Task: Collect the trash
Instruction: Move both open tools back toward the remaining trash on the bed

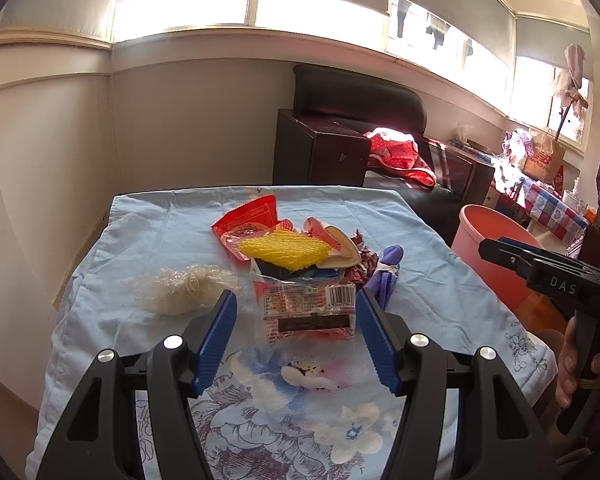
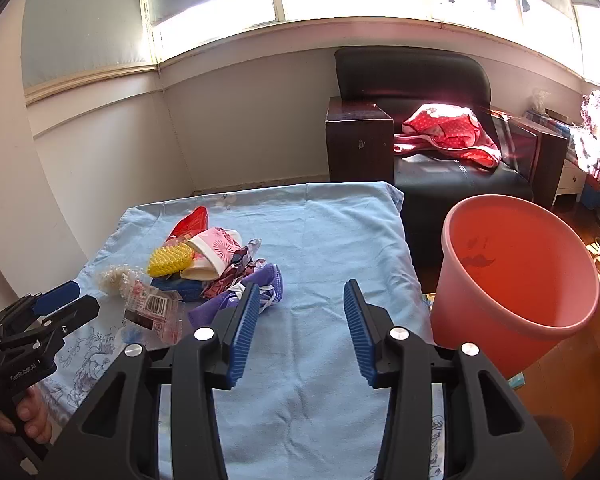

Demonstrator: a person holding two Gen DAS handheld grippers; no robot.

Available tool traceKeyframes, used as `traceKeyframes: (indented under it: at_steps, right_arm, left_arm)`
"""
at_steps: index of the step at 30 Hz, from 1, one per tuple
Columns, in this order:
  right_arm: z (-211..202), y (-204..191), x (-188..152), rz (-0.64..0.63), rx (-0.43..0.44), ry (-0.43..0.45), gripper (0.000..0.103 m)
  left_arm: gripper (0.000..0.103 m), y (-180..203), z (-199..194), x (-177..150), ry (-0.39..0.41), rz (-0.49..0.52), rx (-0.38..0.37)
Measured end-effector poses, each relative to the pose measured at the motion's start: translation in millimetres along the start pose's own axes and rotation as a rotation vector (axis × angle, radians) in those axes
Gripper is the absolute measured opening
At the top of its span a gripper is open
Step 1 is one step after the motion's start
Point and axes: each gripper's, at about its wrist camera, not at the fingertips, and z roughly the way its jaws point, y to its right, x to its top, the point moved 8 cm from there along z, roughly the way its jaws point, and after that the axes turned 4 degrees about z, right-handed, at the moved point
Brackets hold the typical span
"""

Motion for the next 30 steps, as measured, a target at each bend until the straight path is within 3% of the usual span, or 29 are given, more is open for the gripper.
traceKeyframes:
  at_steps: [8, 13, 24, 30]
  right_arm:
    - [11, -5, -7, -0.010, 0.015, -0.035, 0.045]
    - [16, -4, -7, -0.007, 0.020, -0.049, 0.045]
    - [30, -28, 1, -0.060, 0.076, -0.058, 0.045]
    - [40, -52, 11, -0.101, 0.157, -0.081, 0.045]
  left_arm:
    - [0.061, -37, 15, 4, -0.016, -0.046, 0.089]
    - [0.061, -72, 32, 7, -0.053, -0.131, 0.142]
    - [0.061, -113, 80, -15, -0.250, -0.350, 0.111]
    - [0.061, -120, 76, -10, -0.229, -0.405, 0.104]
